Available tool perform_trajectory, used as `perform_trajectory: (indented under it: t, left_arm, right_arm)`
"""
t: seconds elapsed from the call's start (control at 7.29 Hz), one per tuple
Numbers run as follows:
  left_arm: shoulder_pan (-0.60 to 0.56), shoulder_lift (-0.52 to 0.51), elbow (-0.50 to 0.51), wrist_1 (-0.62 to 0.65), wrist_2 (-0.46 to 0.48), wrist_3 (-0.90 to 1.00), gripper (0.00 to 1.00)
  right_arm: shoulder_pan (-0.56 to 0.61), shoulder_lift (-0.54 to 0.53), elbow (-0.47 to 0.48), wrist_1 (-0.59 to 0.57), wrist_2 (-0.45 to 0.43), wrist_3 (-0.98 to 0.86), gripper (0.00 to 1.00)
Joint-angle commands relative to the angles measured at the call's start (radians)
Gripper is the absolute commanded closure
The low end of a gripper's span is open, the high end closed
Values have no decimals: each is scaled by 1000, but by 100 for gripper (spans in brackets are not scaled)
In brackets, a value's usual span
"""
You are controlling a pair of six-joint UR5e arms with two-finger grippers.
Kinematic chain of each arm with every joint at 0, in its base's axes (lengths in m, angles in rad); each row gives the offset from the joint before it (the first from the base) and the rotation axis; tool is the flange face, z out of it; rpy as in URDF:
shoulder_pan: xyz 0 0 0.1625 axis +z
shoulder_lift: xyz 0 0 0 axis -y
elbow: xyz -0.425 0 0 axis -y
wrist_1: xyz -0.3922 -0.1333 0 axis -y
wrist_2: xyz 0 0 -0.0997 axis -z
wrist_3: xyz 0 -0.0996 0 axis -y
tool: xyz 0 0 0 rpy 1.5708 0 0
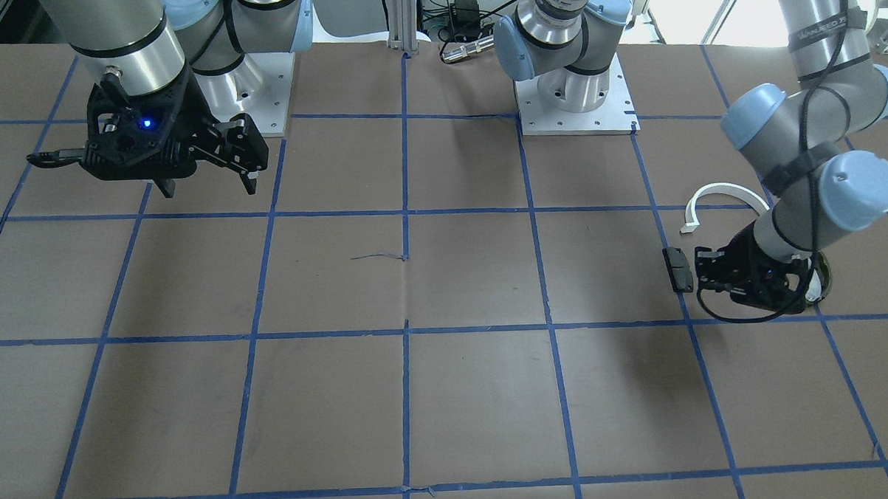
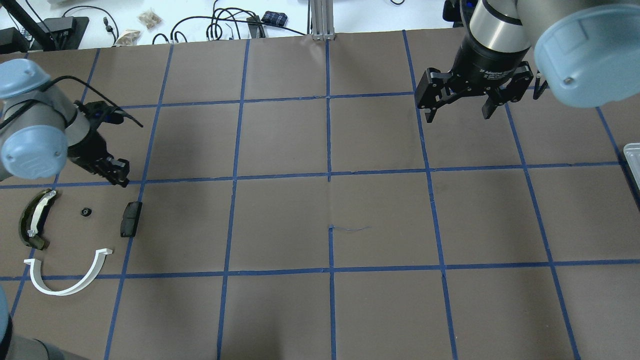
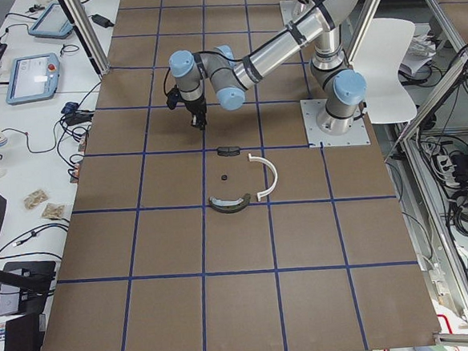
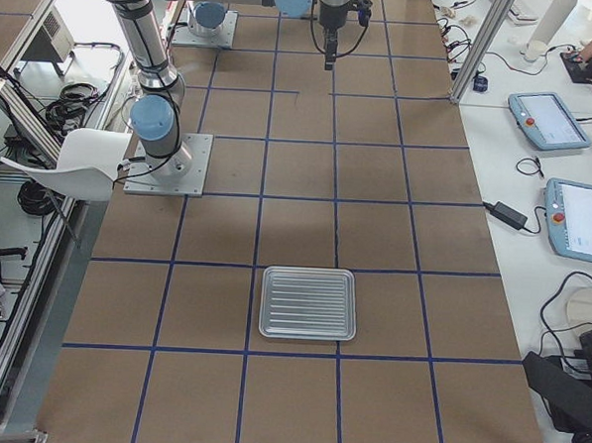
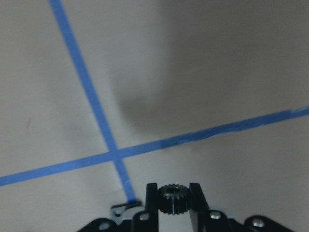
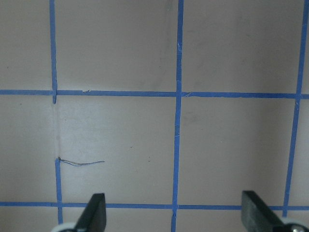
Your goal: Place bearing gear from tray to pile
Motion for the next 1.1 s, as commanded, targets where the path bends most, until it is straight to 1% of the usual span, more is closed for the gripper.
perform_trajectory:
  t: [0.0,0.14,0.27,0.41,0.55,0.69,0.82,0.96]
  left_arm:
    - [160,-7,-49,33,-3,145,100]
    - [165,-19,-51,77,-12,148,98]
    - [165,-22,-42,81,-13,145,88]
    - [166,-24,-51,84,-81,162,90]
    - [165,-31,-50,84,-85,158,86]
    - [165,-47,-54,82,-86,159,78]
    - [163,-63,-42,91,-85,156,62]
    - [165,-70,-49,134,-83,157,49]
  right_arm:
    - [0,0,0,0,2,2,0]
    - [0,0,0,0,5,1,0]
    - [0,0,-2,0,12,2,0]
    - [0,0,-3,0,15,8,0]
    - [0,0,-3,0,14,8,0]
    - [0,0,-2,2,11,7,0]
    - [0,0,-2,2,9,5,0]
    - [0,0,0,0,9,5,0]
